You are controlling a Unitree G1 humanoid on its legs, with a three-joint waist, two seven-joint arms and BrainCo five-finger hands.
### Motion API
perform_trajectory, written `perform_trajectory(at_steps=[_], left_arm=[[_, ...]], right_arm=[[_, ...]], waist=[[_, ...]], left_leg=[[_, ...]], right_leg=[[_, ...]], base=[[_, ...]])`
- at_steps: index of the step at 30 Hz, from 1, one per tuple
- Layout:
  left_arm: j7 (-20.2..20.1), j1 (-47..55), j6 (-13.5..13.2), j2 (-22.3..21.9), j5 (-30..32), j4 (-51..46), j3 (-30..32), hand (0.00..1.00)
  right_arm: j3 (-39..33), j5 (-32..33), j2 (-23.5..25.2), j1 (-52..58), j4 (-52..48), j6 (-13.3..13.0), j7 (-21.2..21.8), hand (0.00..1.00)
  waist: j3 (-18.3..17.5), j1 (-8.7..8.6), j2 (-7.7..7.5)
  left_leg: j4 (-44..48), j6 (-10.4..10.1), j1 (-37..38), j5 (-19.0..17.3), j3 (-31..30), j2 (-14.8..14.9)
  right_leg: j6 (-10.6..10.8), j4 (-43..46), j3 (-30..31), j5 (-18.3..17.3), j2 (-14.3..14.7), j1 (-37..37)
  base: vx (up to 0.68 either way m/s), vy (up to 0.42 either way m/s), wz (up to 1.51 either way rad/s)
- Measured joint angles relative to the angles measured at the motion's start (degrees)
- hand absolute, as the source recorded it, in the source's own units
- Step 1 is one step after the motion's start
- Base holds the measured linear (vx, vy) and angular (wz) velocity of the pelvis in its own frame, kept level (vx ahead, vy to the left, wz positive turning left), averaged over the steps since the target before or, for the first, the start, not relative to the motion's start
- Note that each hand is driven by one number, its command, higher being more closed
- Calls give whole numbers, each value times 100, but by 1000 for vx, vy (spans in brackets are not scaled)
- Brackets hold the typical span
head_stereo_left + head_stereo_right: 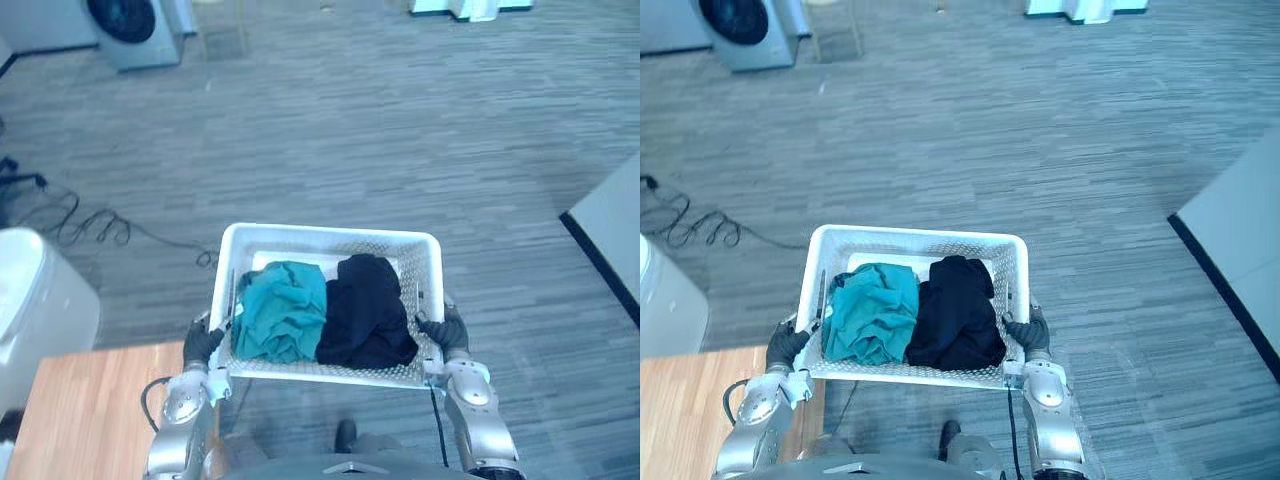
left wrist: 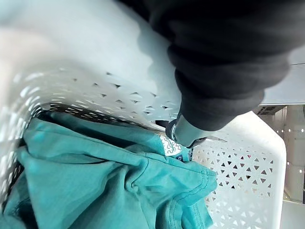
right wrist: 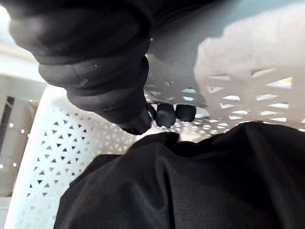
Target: Pick up the laundry basket with both hands and put the clothes into the washing machine.
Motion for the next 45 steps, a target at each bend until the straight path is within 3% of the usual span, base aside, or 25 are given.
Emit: perform_trajectory(at_steps=[4, 9, 11, 13, 14, 16, 17, 19, 23, 25, 26, 28, 29, 30, 31, 32, 33, 36, 37, 39, 40, 42, 43, 44, 45], left_arm=[[25, 28, 0, 109, -21, 3, 49, 100], [238, 47, 0, 109, -207, -50, 246, 100], [320, 48, 0, 136, -212, -246, 347, 100], [361, 85, 0, 160, -191, -321, 437, 100], [362, 96, 0, 161, -188, -321, 443, 100], [365, 176, 5, 241, -26, -322, 448, 100], [364, 199, 6, 268, 15, -323, 448, 100], [363, 227, 9, 345, 111, -378, 442, 100], [355, 135, 1, 356, 160, -540, 287, 100], [341, 31, -1, 362, 181, -490, 186, 100], [342, -5, 0, 358, 184, -439, 182, 100], [339, -16, -1, 354, 233, -411, 141, 100], [339, -23, -2, 342, 277, -397, 82, 100], [347, -29, -1, 263, 313, -356, 38, 100], [345, 7, 2, 35, 366, -328, 59, 100], [345, 26, 0, 28, 366, -328, 61, 100], [344, 91, -1, 28, 334, -328, 87, 100], [344, 171, -54, 46, 219, -330, 58, 100], [344, 267, -109, 34, 197, -331, 59, 100], [344, 258, -158, 35, 160, -337, 62, 100], [347, 258, -202, 17, 119, -346, 76, 100], [349, 285, -202, -52, 134, -404, 79, 100], [349, 321, -201, -43, 187, -406, 62, 100], [350, 402, -199, -49, 261, -386, 62, 100], [348, 394, -192, -40, 325, -378, 40, 100]], right_arm=[[199, 177, -84, -99, 63, 2, -30, 100], [588, 277, -185, -463, 260, 1, -215, 100], [722, 278, -178, -596, 273, -2, -283, 100], [689, 272, 1, -651, 299, -2, -281, 100], [685, 272, 18, -653, 309, -2, -278, 100], [635, 241, 220, -661, 681, -52, -258, 100], [639, 240, 239, -655, 767, -53, -257, 100], [646, 228, 342, -577, 902, -53, -246, 100], [512, 293, 328, -472, 720, -65, -233, 100], [441, 296, 253, -384, 560, -75, -234, 100], [443, 295, 238, -380, 555, -73, -233, 100], [452, 293, 216, -214, 455, -74, -235, 100], [447, 296, 196, -112, 464, -60, -236, 100], [429, 336, 118, -78, 446, -53, -248, 100], [470, 494, -110, -77, 316, -40, -254, 100], [494, 523, -123, -78, 268, -24, -257, 100], [529, 644, -127, -79, 107, -7, -320, 100], [561, 684, -127, -71, -19, 41, -484, 100], [604, 684, -137, -71, -36, 47, -527, 100], [634, 686, -191, -140, -33, 45, -527, 100], [652, 688, -260, -342, 29, 48, -524, 100], [635, 682, -295, -352, 54, 42, -521, 100], [609, 677, -251, -293, 75, 43, -519, 100], [589, 632, -171, -194, 97, 42, -514, 100], [529, 619, -121, -142, 151, 37, -509, 100]], waist=[[1, 123, 6], [9, 283, -35], [-17, 325, -176], [-86, 336, -435], [-89, 337, -454], [-59, 410, -603], [-57, 419, -603], [-53, 293, -470], [-4, -6, -316], [23, -160, -236], [-11, -170, -295], [-42, -275, -289], [-101, -323, -381], [-92, -388, -226], [-85, -288, 292], [-91, -232, 331], [-94, -40, 387], [7, 148, 221], [-51, 215, 61], [-72, 318, 51], [-73, 386, 43], [-112, 446, 41], [-159, 429, -44], [-278, 424, -229], [-309, 374, -422]], left_leg=[[-678, 8, -754, -125, -493, -738], [-1769, -159, -1311, 825, -1212, -1234], [-1536, 205, -1316, 935, -1146, -1509], [-1098, 604, -1309, 486, -1111, -1879], [-1049, 634, -1266, 413, -1110, -1931], [-947, 756, -637, -110, -1073, -2297], [-1032, 794, -440, -173, -1072, -2361], [-1800, 948, 413, -123, -1130, -2471], [-2511, 885, 1210, -124, -1534, -2397], [-2911, 727, 1815, -207, -1741, -2324], [-2939, 661, 1943, -253, -1769, -2330], [-2640, 412, 2262, -502, -1956, -2280], [-1715, 211, 2155, -664, -1987, -2196], [-681, 137, 1860, -624, -1860, -1953], [1285, -35, 1083, 282, -1447, -1123], [1656, -30, 919, 725, -1339, -963], [2819, 69, 422, 1444, -1153, -424], [3888, 227, -693, 833, -1120, -44], [3164, 241, -1181, 399, -997, -140], [2193, 154, -1508, 192, -945, -265], [-24, -166, -1756, 351, -966, -488], [-1465, -414, -1688, 563, -985, -664], [-1465, -344, -1665, 721, -1010, -834], [-1306, -193, -1467, 1143, -1149, -1207], [-952, 81, -1375, 1155, -1217, -1444]], right_leg=[[46, -166, 154, -45, -101, 187], [554, -34, 314, -444, -491, 404], [665, 378, 353, -793, -742, 344], [1150, 2187, 569, -1140, -1086, -53], [1214, 2524, 626, -1153, -1115, -106], [1715, 5226, 885, -626, -1328, -556], [1620, 5730, 832, -630, -1335, -686], [790, 6247, 347, -971, -1162, -1390], [430, 4811, 143, -1315, -664, -2445], [481, 1923, 247, -409, -447, -2679], [490, 1359, 321, -90, -417, -2671], [399, 1069, 329, 298, -456, -2673], [119, 1439, 435, 669, -430, -2586], [145, 1709, 349, 829, -407, -2457], [19, 1988, 49, 350, -63, -2156], [3, 2046, 54, 232, 13, -2096], [-101, 2181, 69, -133, 172, -1815], [-201, 1947, 41, -839, 201, -672], [-160, 1634, 99, -1022, 137, -256], [-110, 1461, 188, -1174, 95, 8], [18, 1298, 267, -1441, -25, 296], [154, 1194, 308, -1734, -119, 655], [319, 1277, 298, -1812, -233, 854], [366, 2129, 385, -1960, -554, 743], [579, 3558, 460, -1724, -934, 275]], base=[[59, 113, -26], [258, 262, -9], [433, 316, 7], [491, 293, 36], [571, 288, 34], [437, 144, 5], [465, 135, -14], [543, 153, -11], [491, 69, 34], [661, 12, 58], [637, -43, 55], [614, -107, 79], [754, -221, 100], [895, -235, 90], [724, -180, 40], [719, -153, -12], [693, -176, -20], [689, -150, 7], [715, -98, 6], [601, 3, -13], [612, 76, -19], [663, 146, -21], [815, 189, -20], [880, 229, -10], [873, 209, -12]])
